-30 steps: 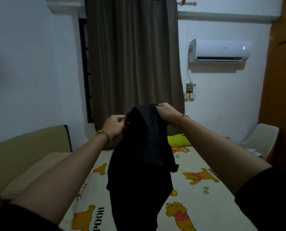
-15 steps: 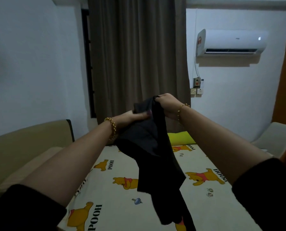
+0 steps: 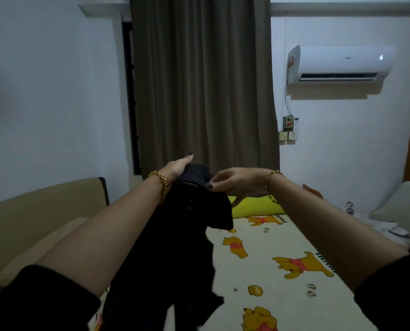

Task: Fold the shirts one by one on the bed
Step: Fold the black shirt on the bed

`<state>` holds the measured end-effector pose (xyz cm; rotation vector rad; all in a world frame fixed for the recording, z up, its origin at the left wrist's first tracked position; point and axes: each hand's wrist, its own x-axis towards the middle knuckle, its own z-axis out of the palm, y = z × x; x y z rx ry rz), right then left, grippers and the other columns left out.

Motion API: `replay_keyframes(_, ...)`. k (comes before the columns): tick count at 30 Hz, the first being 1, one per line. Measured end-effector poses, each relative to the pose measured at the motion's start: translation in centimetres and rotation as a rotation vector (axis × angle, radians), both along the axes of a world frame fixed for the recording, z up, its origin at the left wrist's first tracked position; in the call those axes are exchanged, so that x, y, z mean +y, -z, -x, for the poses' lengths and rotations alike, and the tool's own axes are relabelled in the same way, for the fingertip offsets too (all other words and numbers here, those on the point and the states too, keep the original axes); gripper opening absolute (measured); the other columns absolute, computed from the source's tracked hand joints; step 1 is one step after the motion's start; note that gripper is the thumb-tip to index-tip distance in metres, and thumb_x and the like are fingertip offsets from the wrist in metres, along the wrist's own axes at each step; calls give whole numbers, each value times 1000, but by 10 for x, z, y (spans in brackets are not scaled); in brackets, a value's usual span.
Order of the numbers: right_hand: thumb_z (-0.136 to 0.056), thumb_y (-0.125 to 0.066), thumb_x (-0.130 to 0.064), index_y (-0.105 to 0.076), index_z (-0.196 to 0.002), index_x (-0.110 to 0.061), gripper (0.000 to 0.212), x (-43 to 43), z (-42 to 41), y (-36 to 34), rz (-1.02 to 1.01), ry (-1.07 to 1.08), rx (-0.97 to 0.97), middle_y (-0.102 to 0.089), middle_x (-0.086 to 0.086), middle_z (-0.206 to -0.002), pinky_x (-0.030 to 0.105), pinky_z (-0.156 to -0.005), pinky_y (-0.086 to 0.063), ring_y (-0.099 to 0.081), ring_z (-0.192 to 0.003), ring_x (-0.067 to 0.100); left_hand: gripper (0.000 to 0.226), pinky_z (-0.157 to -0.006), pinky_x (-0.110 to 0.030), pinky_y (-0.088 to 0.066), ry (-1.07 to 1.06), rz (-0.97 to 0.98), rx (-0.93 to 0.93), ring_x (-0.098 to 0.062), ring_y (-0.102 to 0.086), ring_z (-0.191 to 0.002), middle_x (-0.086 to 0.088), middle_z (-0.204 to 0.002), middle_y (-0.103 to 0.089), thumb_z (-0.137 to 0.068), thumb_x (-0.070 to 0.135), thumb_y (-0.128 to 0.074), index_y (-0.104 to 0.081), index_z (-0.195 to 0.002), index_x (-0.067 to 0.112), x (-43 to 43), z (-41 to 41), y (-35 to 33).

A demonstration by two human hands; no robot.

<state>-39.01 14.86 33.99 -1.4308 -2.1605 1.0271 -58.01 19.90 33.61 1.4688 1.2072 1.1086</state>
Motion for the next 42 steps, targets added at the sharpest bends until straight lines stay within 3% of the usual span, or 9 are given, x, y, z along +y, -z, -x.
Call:
replay_keyframes(7,-99,-42,-10,-58,-115,0,25,24,7,9,-331,324,284,-61,11,-86,32,-64,-48,-58,-72,22,76,-54,-22,-53,497,165,-10,-16,-69,-62,-10,-73,-71,-62,63,-73,-62,-106,1,-20,6,-8)
replay_keyframes(11,-101,-40,-17,-59,-117,3,32,26,-10,-8,-331,471,317,-55,2,-71,21,-47,-40,-51,-56,13,62,-88,-32,-52,475,52,585,-16,-63,-98,-7,-120,-62,-77,25,-72,-48,-133,12,-7,26,-7)
replay_keyframes(15,-100,-43,-23,-60,-116,0,32,24,-15,-10,-269,462,344,-57,5,-74,26,-53,-42,-54,-58,17,43,-100,-37,-47,392,18,855,-24,-58,-113,-11,-127,-58,-88,8,-62,-55,-130,12,-2,32,-4)
replay_keyframes(20,-85,-64,-39,-66,-100,-10,33,15,-7,-17,-107,271,432,-64,6,-79,27,-63,-49,-63,-68,18,65,-90,-30,-46,258,-15,705,-17,-56,-103,-6,-120,-59,-76,35,-75,-46,-130,14,6,24,7)
replay_keyframes(24,-78,-71,-19,-66,-107,-15,30,11,-1,-30,-45,47,372,-69,9,-96,32,-72,-56,-68,-89,25,13,-81,-35,-50,156,2,690,-22,-56,-86,-11,-98,-58,-95,18,-53,-56,-104,10,11,14,23)
replay_keyframes(26,-76,-72,-9,-63,-112,-14,38,12,-2,-36,-90,65,251,-68,10,-101,35,-74,-57,-68,-92,27,25,-96,-36,-42,69,-211,586,-28,-55,-86,-21,-98,-56,-100,5,-38,-53,-118,-3,21,13,26)
replay_keyframes(29,-83,-63,-2,-63,-104,-9,22,16,-10,-40,-365,218,-148,-65,8,-91,34,-77,-55,-65,-91,29,26,-53,-16,-43,-178,-371,519,-9,-47,-55,-1,-64,-51,-99,8,-40,-54,-78,8,32,18,21)
replay_keyframes(33,-91,-47,-12,-59,-92,-9,12,27,-22,-37,-524,494,-447,-57,8,-87,28,-68,-44,-56,-85,24,19,-58,-16,-38,-155,-563,342,-14,-54,-75,-4,-79,-60,-95,7,-46,-62,-86,6,17,11,10)
replay_keyframes(42,-98,-43,-35,-57,-87,-14,28,35,-39,-22,-112,479,514,-57,2,-68,27,-55,-46,-57,-49,13,19,-64,-39,-42,-84,-497,105,-24,-50,-72,0,-69,-51,-86,25,-43,-51,-70,19,20,3,-16)
